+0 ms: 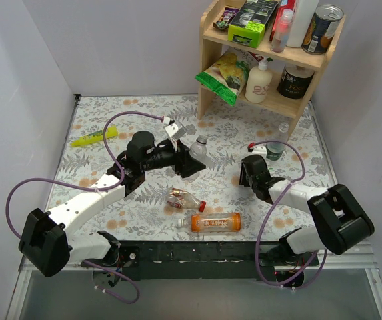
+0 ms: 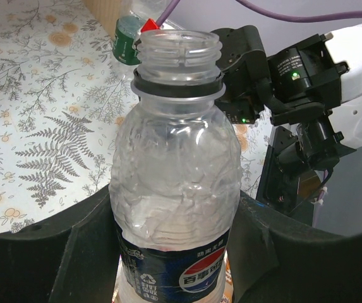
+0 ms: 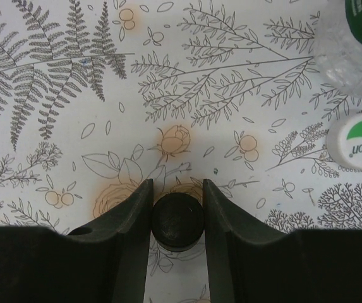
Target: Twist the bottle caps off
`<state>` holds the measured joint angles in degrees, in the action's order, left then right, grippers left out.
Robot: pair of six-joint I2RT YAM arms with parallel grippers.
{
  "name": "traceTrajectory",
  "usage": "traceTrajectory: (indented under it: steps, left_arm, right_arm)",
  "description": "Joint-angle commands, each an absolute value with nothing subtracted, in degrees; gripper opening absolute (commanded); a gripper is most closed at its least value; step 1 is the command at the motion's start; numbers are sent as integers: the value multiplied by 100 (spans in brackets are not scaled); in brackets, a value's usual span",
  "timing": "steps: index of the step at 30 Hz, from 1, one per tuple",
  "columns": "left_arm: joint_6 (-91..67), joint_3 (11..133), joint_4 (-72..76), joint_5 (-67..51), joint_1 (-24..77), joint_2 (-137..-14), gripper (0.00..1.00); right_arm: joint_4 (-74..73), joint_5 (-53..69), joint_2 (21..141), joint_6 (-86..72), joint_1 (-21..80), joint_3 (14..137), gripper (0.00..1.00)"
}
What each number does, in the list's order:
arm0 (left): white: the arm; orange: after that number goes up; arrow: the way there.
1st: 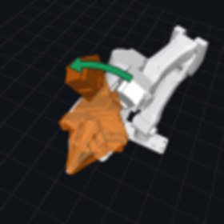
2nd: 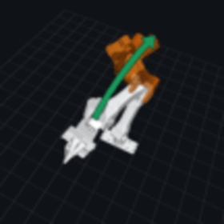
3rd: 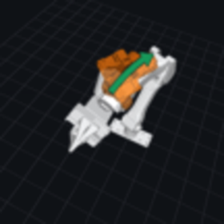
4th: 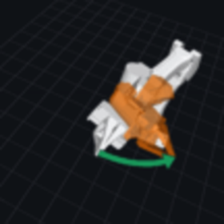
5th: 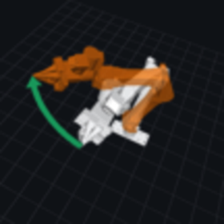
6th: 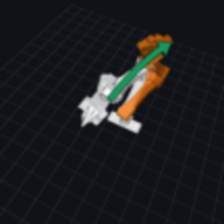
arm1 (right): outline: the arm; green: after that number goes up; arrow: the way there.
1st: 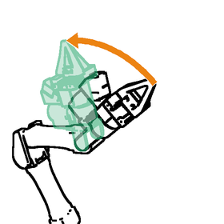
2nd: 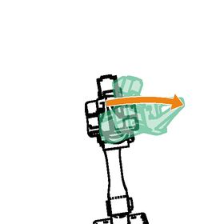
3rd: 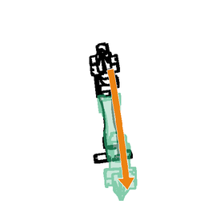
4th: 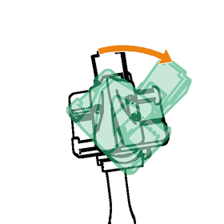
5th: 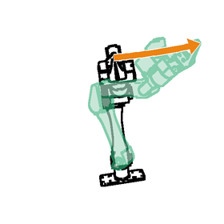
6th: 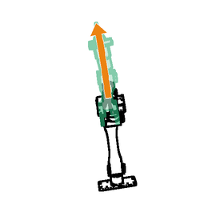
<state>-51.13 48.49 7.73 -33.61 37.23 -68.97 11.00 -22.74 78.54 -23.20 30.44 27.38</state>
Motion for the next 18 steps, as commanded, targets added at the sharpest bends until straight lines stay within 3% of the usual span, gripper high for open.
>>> traceTrajectory:
  steps: [1, 8, 16, 18]
  left_arm:
    - [-5019, 4940, 791, -3366, 3735, -6847, 3]
    - [-5010, 4957, 782, -3392, 3735, -6847, 3]
    - [-4983, 4957, 765, -3437, 3735, -6873, 3]
    - [-4913, 4957, 756, -3419, 3735, -6873, 3]
  right_arm:
    - [1397, -2593, 8147, -2443, 3111, 3023, 35]
    - [1222, -2707, 8411, -2505, 3164, 3199, 55]
    - [854, -2496, 8000, -2444, 3190, 3533, 61]
    - [669, -2400, 7745, -2330, 3199, 3682, 70]
